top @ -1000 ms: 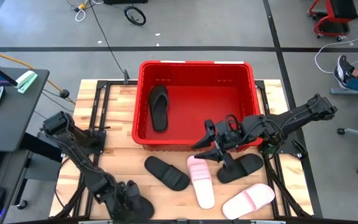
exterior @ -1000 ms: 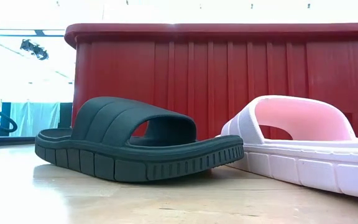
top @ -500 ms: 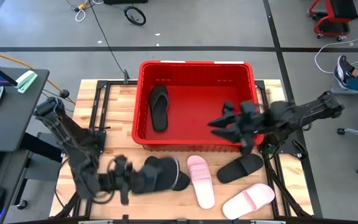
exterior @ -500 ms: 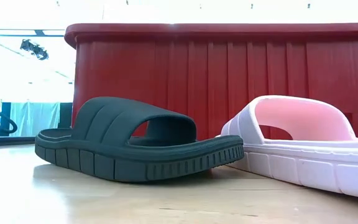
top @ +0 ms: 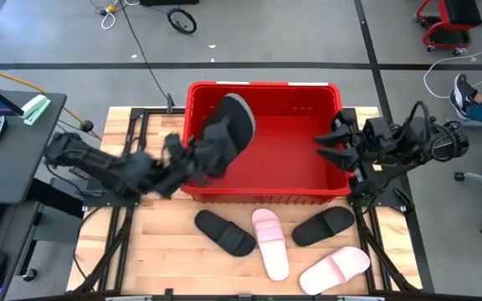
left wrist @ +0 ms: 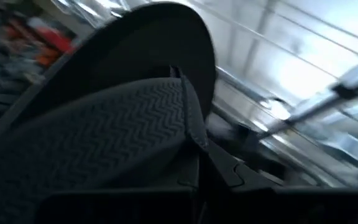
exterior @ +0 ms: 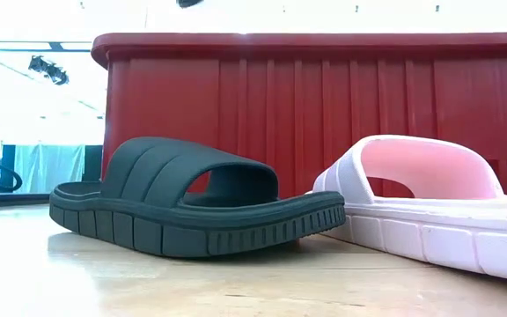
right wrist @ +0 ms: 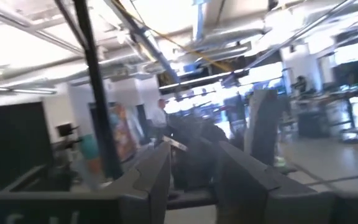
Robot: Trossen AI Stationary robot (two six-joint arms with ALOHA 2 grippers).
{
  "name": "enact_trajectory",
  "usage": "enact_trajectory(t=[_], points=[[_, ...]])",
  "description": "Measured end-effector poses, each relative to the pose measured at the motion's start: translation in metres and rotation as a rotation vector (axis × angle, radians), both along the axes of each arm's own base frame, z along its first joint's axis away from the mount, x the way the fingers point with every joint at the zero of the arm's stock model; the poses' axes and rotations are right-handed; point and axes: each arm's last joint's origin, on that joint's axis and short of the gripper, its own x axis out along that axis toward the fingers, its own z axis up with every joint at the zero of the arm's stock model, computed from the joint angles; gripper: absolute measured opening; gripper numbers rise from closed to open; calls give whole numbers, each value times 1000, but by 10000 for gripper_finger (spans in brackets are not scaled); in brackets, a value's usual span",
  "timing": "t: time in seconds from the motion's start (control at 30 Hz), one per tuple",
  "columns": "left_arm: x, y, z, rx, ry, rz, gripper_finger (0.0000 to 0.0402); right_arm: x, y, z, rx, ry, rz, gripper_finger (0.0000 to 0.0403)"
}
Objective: Pick and place slides into bin
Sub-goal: Put the black flip flop into the red bin
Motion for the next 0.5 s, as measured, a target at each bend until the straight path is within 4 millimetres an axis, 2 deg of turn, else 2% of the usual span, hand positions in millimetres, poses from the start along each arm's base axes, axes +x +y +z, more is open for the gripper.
enact_trajectory(t=[0.17,0.37,0.5], points=[[44,43,-36,-161,-21,80,6,0,-2,0,-69,9,-81,133],[88,79,-92,-337,-79,129,5,0,-2,-1,-129,13,-105,133],[114,98,-119,-442,-113,146,6,1,-2,-1,-135,19,-105,132]])
